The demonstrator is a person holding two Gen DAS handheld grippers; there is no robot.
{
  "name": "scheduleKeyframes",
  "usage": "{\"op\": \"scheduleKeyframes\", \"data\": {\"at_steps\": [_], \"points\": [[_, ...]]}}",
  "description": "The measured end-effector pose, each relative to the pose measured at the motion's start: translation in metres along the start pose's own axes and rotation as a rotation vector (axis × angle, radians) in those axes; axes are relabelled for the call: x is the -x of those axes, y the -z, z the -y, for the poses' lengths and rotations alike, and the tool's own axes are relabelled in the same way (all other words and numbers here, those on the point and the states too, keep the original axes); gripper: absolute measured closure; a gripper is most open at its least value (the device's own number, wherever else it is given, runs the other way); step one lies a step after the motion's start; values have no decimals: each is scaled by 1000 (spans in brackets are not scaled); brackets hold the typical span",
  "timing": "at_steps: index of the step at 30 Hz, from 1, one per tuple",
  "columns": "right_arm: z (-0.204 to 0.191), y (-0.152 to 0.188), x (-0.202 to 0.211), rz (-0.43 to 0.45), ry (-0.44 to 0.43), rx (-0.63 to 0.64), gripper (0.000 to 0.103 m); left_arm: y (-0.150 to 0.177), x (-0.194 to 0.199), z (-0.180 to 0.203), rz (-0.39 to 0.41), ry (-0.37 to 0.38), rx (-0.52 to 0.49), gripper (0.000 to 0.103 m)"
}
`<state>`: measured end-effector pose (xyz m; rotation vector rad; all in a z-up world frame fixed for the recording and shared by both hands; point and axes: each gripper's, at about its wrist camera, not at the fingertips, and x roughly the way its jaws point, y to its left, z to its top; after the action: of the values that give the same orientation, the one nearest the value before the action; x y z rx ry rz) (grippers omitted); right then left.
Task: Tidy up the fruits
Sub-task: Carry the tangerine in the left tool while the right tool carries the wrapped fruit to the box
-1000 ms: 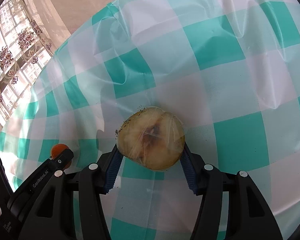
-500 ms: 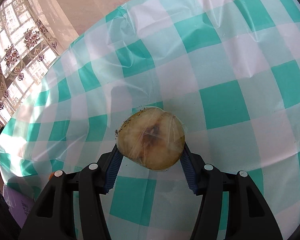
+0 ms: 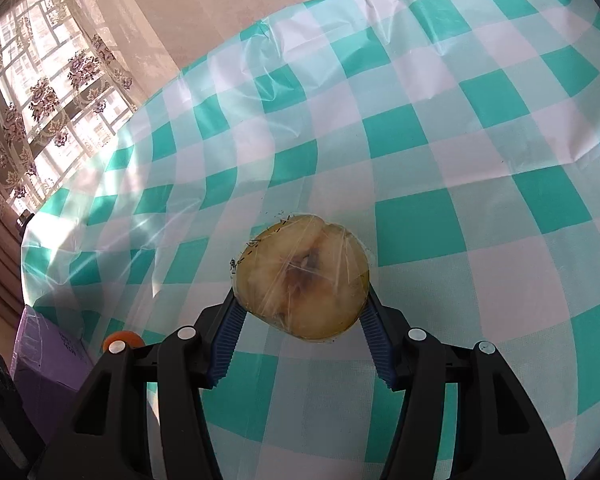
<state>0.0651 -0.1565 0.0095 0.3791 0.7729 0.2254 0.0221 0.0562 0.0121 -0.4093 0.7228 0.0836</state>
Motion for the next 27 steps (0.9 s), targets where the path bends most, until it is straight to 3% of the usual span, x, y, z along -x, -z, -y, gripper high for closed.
{"op": "scheduleKeyframes", "data": {"at_steps": [18,27], "points": [[-4,56,51,-21,-12,68,47,42,61,-27,31,57,-54,59],[-14,77,76,15,-44,117,47,58,91,-30,115,56,-101,59]]}}
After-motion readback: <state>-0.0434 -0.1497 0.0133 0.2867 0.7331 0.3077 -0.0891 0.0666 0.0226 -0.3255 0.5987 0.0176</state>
